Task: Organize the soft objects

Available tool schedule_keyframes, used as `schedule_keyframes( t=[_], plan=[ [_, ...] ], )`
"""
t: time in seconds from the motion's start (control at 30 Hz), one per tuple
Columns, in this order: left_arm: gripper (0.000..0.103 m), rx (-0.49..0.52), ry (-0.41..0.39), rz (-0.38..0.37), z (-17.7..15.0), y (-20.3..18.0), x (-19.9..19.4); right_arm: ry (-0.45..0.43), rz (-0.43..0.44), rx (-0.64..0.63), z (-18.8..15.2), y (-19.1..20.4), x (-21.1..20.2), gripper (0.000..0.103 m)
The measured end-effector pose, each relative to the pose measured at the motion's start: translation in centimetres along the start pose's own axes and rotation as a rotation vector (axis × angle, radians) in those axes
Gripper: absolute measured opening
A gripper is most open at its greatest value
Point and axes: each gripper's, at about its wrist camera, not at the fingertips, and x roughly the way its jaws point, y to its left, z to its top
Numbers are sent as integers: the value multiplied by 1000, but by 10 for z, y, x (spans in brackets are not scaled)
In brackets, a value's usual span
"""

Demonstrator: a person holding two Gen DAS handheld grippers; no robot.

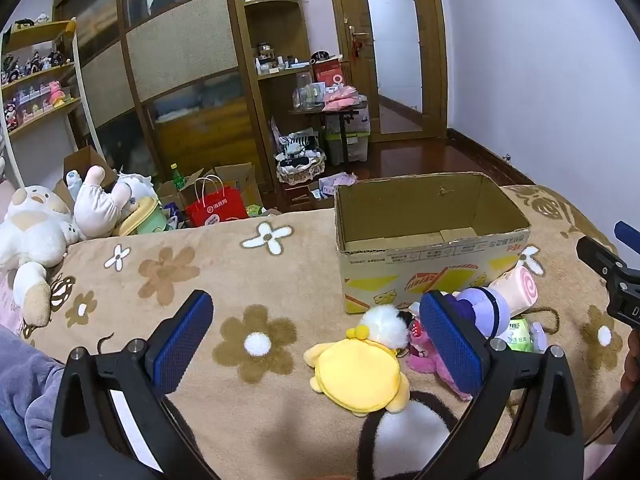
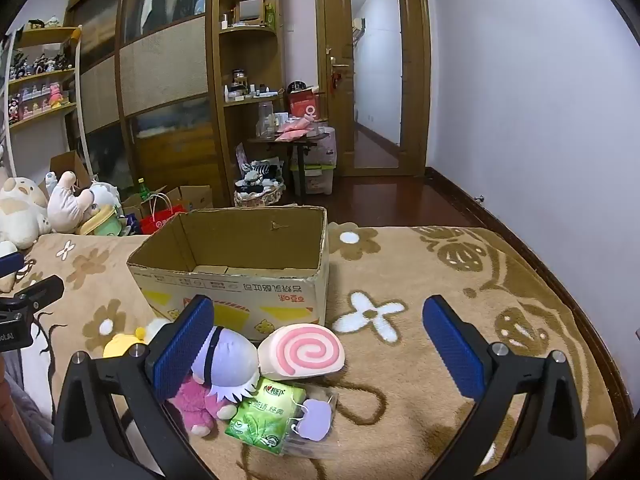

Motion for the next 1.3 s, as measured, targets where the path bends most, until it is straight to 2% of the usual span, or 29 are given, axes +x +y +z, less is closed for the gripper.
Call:
schedule_keyframes(
  t=[0.27,0.3,1.3],
  plan=[
    [102,-6,18,2,2,5,7,3,-2,0,0,0,0,103],
    [102,6,-6,8,0,0,1,3,-3,-2,0,0,1,103],
    [102,6,-3,6,3,-3,-3,2,0,-4,1,1,0,103]
  ],
)
